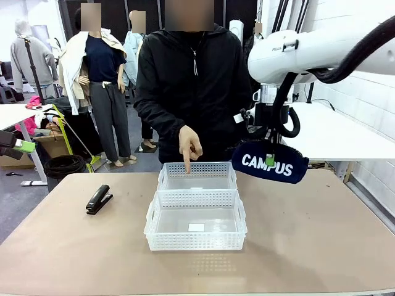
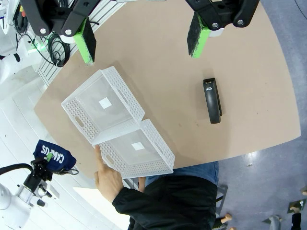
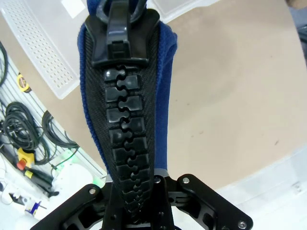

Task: Distribute items into two baskets.
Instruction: Place the picked Pencil pouch into the Organizing basket as instructed by the person.

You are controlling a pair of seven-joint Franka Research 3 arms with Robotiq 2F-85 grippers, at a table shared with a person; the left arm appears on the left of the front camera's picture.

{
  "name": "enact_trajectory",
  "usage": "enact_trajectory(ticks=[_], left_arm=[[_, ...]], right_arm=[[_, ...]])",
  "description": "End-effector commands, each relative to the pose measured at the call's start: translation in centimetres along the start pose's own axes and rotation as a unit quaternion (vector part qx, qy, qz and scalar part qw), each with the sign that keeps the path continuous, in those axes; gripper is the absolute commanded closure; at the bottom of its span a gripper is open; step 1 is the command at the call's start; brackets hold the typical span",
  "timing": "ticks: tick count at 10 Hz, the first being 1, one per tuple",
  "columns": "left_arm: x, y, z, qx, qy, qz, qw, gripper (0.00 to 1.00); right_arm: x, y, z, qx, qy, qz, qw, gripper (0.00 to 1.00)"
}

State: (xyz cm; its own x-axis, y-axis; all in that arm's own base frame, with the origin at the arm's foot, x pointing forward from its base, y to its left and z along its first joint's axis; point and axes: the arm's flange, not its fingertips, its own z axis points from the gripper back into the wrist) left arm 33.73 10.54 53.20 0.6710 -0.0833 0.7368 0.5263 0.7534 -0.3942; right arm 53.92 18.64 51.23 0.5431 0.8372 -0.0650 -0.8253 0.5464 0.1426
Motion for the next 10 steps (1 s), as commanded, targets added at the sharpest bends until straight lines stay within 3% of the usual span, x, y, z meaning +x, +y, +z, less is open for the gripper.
enact_trajectory(ticks=[1, 6, 10], left_arm=[[-0.1, 0.2, 0.1, -0.007, -0.006, -0.007, 1.000, 0.00], [-0.1, 0.2, 0.1, -0.007, -0.006, -0.007, 1.000, 0.00], [-0.1, 0.2, 0.1, -0.007, -0.006, -0.007, 1.000, 0.00]], right_arm=[[-2.7, 1.9, -1.6, -0.009, -0.025, 0.015, 1.000, 1.00], [-6.0, 3.5, -2.7, -0.009, -0.044, 0.072, 0.996, 1.00], [-3.0, 5.9, -3.6, 0.015, -0.067, 0.118, 0.991, 1.00]])
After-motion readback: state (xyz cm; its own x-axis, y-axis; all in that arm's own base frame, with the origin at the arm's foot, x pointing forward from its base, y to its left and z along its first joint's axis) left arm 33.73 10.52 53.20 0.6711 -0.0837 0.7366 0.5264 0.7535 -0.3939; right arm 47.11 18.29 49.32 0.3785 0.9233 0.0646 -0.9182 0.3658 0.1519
